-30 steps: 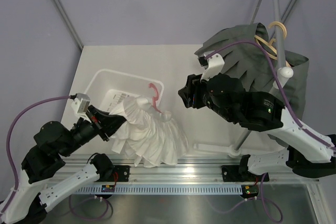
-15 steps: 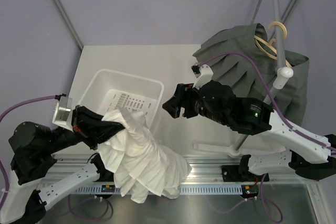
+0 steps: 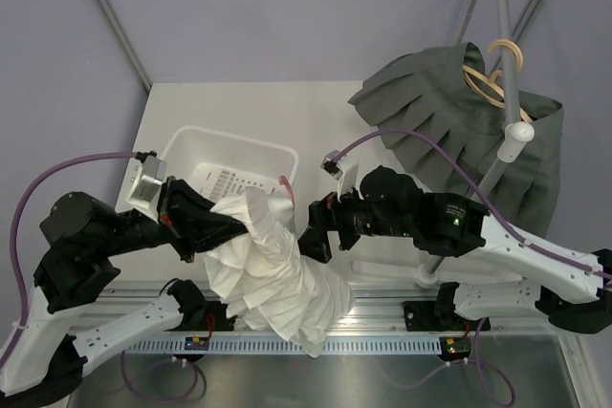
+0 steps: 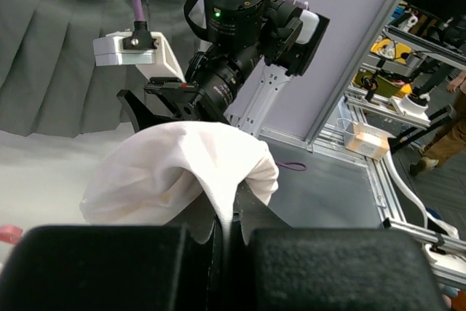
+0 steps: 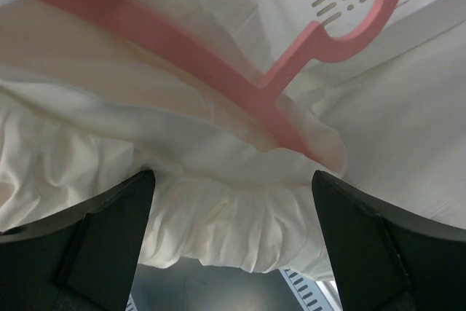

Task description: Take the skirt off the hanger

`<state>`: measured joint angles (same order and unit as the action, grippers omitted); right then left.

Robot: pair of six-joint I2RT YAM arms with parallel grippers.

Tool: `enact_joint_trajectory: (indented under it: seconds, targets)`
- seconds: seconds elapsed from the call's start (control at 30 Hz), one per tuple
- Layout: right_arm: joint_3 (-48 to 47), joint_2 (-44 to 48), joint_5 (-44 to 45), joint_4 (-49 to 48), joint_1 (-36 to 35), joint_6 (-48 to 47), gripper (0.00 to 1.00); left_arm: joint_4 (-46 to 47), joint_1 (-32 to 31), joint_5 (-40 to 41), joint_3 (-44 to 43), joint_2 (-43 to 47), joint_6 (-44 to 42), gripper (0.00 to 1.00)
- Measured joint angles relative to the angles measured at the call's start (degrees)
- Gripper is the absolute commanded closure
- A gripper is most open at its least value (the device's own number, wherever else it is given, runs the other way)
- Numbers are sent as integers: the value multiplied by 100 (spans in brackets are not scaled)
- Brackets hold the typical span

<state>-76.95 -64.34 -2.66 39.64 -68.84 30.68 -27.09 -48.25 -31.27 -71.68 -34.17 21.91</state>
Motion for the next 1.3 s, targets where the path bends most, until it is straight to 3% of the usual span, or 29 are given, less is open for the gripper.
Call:
enact_joint_trajectory:
  seconds: [0.17,0.47,0.5,0.6,0.63,0.67,0.7,0.97,1.23,1.27,1.3]
  targets:
    - [393,-31,-275,-393,0,-157,1,275,0,-361,-59,-129,223,100]
    - [540,-1143,-306,-1606,-17,-177,4,603,33,-929,-57,-282,811,100]
    - [562,-1226,-304,-1821,-22,-177,10,603,37,-938,-55,-282,844,100]
    - [579,-1314,-295,-2188,-39,-173,48,629,55,-938,13,-227,901,100]
    - [581,-1340,-295,-2302,-50,-188,62,623,63,-935,37,-212,922,100]
    - [597,-1357,-310,-2435,-61,-166,87,634,70,-927,72,-188,927,100]
    - [616,-1366,-302,-2542,-66,-173,98,632,72,-922,105,-164,938,100]
    - [636,-1233,-46,-2538,-81,-90,100,702,74,-887,136,-142,962,100]
    - [321,-225,1058,-1246,-70,-229,100,610,63,-680,262,232,866,100]
    - [219,-105,1169,-1071,-66,-267,100,597,61,-649,297,306,841,90]
    - [85,4,1276,-881,-63,-315,100,592,57,-608,330,358,807,88]
